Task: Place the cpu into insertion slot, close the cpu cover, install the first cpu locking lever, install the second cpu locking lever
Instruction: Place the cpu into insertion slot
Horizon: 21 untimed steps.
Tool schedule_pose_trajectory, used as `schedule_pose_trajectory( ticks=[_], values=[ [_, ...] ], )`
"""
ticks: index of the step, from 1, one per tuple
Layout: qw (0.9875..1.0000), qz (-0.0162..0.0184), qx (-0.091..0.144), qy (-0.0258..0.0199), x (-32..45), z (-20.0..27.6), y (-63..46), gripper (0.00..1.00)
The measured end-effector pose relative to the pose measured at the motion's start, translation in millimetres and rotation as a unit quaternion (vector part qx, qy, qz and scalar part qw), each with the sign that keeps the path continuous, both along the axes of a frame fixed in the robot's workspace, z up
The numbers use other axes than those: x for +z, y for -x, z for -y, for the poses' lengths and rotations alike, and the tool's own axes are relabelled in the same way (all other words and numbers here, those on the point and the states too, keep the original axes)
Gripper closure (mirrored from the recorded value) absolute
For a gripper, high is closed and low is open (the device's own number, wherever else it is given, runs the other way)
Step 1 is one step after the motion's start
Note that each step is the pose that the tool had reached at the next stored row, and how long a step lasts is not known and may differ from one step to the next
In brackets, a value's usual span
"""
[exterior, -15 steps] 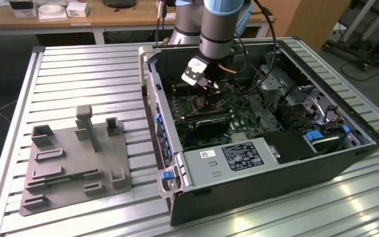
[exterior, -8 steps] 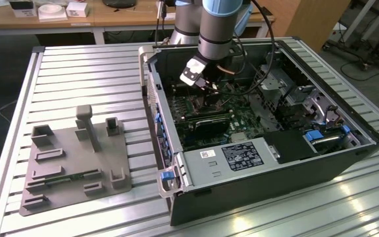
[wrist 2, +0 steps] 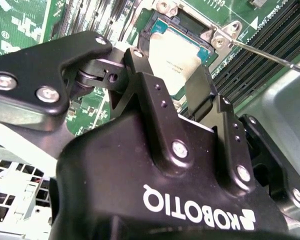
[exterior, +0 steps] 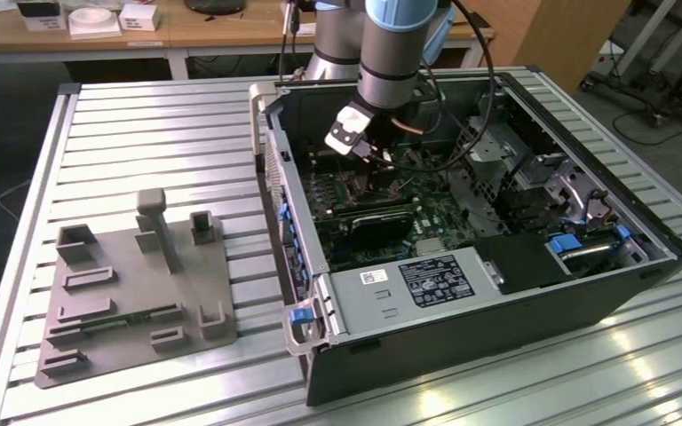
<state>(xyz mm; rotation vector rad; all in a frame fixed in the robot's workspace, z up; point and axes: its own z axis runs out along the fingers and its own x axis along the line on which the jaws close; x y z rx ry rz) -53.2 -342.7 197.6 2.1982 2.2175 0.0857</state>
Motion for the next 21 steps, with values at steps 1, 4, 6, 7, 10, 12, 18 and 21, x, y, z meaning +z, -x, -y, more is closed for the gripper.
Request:
schedule_pose_trajectory(
  ticks=[1,4,6,7,10,12,18,21],
  values=[
    [1.0,0.0,0.0,0.0,-0.2,0.0,0.0,0.47],
    [1.0,-0.0001,0.0,0.0001,-0.8,0.0,0.0,0.47],
    [1.0,-0.0001,0.0,0.0001,-0.9,0.0,0.0,0.47],
    [1.0,-0.0001,0.0,0.0001,-0.9,0.0,0.0,0.47],
    [1.0,-0.0001,0.0,-0.0001,-1.0,0.0,0.0,0.47],
    [1.0,0.0,0.0,-0.0006,-1.2,0.0,0.0,0.47],
    [1.0,0.0,0.0,-0.0012,-1.3,0.0,0.0,0.47],
    [1.0,-0.0001,0.001,-0.0012,-1.3,0.0,0.0,0.47]
  ],
)
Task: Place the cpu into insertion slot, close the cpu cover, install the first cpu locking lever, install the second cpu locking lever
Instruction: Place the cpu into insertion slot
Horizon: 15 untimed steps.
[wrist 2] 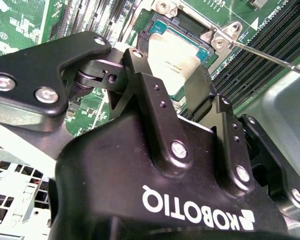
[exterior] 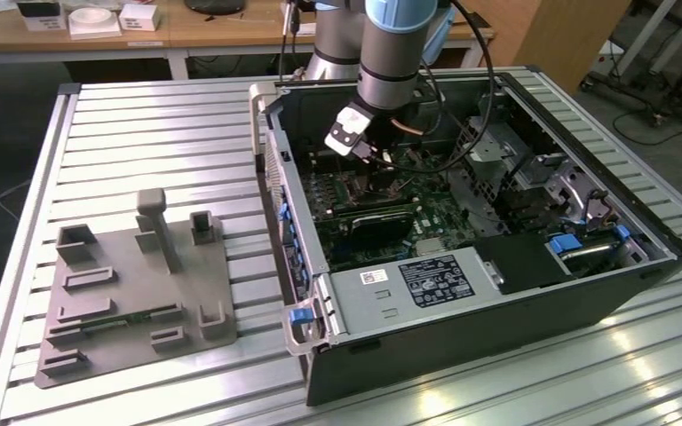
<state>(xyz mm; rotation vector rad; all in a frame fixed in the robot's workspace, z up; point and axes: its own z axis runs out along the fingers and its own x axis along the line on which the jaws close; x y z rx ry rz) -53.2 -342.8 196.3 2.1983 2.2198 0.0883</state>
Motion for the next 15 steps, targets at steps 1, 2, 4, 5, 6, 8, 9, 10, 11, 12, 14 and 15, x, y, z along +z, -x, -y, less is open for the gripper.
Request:
schedule_pose_trajectory(
  ticks=[1,2,4,5,6,8,9,10,11,12,14,15],
  values=[
    [1.0,0.0,0.0,-0.0001,0.0,0.0,0.0,0.47],
    [1.0,0.0,0.0,-0.0001,0.0,0.0,0.0,0.47],
    [1.0,0.0,0.0,-0.0001,0.0,0.0,0.0,0.47],
    [1.0,0.0,0.0,-0.0001,0.0,0.0,0.0,0.47],
    [1.0,0.0001,0.0,-0.0003,-0.1,-0.1,0.0,0.47],
    [1.0,0.0001,0.0,-0.0003,-0.1,0.0,0.0,0.46],
    [1.0,0.0001,0.0,-0.0003,-0.1,0.0,0.0,0.4],
    [1.0,0.0,0.0,-0.0002,-0.1,0.0,0.0,0.4],
    [1.0,0.0,0.0,-0.0002,0.0,0.0,0.0,0.4],
    [1.0,0.0,0.0,-0.0003,0.0,0.0,0.0,0.4],
    [1.0,0.0,0.0,-0.0003,0.0,0.0,0.0,0.4],
    [1.0,-0.0001,0.0,-0.0001,0.6,0.1,0.0,0.4]
  ],
)
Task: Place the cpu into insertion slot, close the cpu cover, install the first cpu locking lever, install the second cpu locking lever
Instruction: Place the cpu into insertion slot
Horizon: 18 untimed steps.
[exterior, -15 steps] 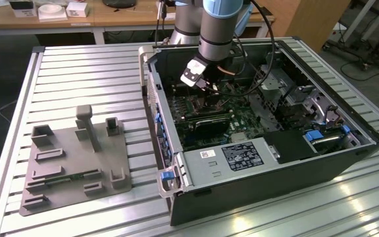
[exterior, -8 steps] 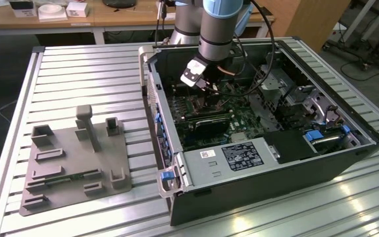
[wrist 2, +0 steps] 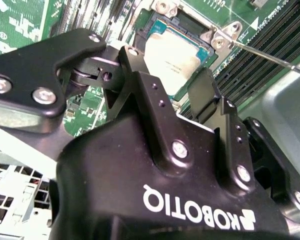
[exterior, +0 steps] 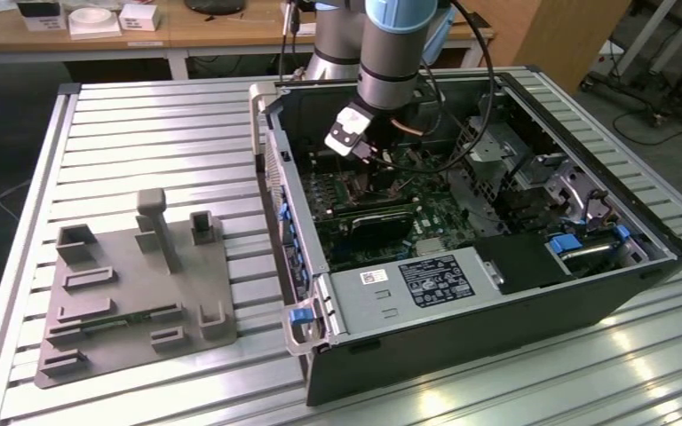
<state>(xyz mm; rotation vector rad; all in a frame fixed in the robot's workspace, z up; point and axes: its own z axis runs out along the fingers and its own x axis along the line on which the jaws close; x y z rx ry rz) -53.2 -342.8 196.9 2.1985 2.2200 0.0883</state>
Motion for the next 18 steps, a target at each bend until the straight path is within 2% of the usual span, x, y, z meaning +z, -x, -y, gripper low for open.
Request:
schedule_pose_trajectory(
  ticks=[7,18],
  values=[
    [1.0,0.0001,0.0,-0.0001,7.4,-0.1,-0.1,0.4],
    [1.0,0.0001,0.0,-0.0001,14.5,-0.1,-1.3,0.4]
  ],
)
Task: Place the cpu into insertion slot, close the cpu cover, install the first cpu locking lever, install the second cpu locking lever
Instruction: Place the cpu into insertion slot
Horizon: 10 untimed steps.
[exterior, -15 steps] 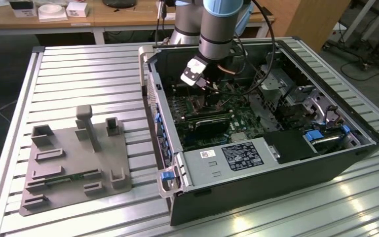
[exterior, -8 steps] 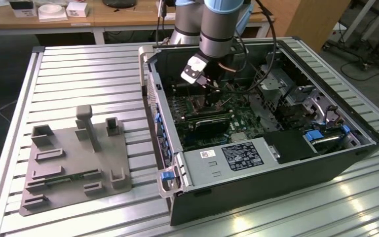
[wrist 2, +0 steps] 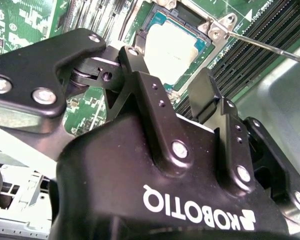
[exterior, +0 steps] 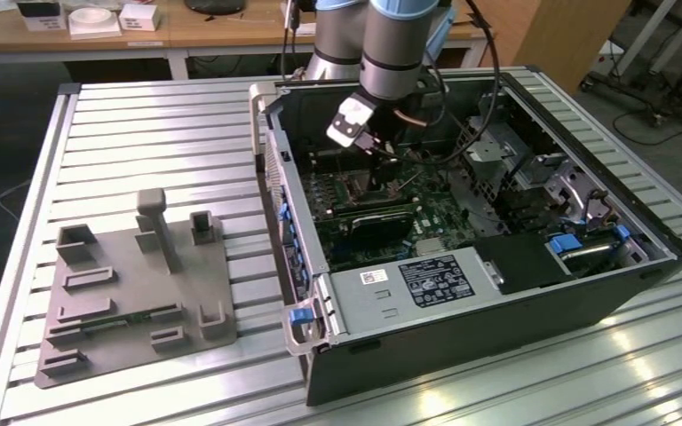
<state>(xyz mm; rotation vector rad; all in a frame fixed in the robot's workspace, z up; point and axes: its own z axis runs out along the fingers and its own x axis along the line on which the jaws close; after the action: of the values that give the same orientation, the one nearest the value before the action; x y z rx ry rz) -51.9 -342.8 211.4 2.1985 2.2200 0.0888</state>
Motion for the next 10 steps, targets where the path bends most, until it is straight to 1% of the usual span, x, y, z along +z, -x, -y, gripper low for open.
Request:
schedule_pose_trajectory(
  ticks=[2,3,4,5,6,9,10],
  values=[
    [1.0,0.0,0.0,-0.0001,1.5,0.0,0.0,0.41],
    [1.0,0.0,0.0,0.0,2.4,0.0,-0.1,0.47],
    [1.0,0.0,0.0,0.0,3.2,0.0,-0.3,0.47],
    [1.0,0.0,0.0,-0.0001,3.9,0.0,-0.4,0.54],
    [1.0,0.0,0.0,-0.0001,4.9,0.0,-0.4,0.54],
    [1.0,0.0,0.0,0.0,7.5,0.0,-0.5,0.71],
    [1.0,0.0,0.0,0.0,7.9,0.0,-0.6,0.71]
  ],
)
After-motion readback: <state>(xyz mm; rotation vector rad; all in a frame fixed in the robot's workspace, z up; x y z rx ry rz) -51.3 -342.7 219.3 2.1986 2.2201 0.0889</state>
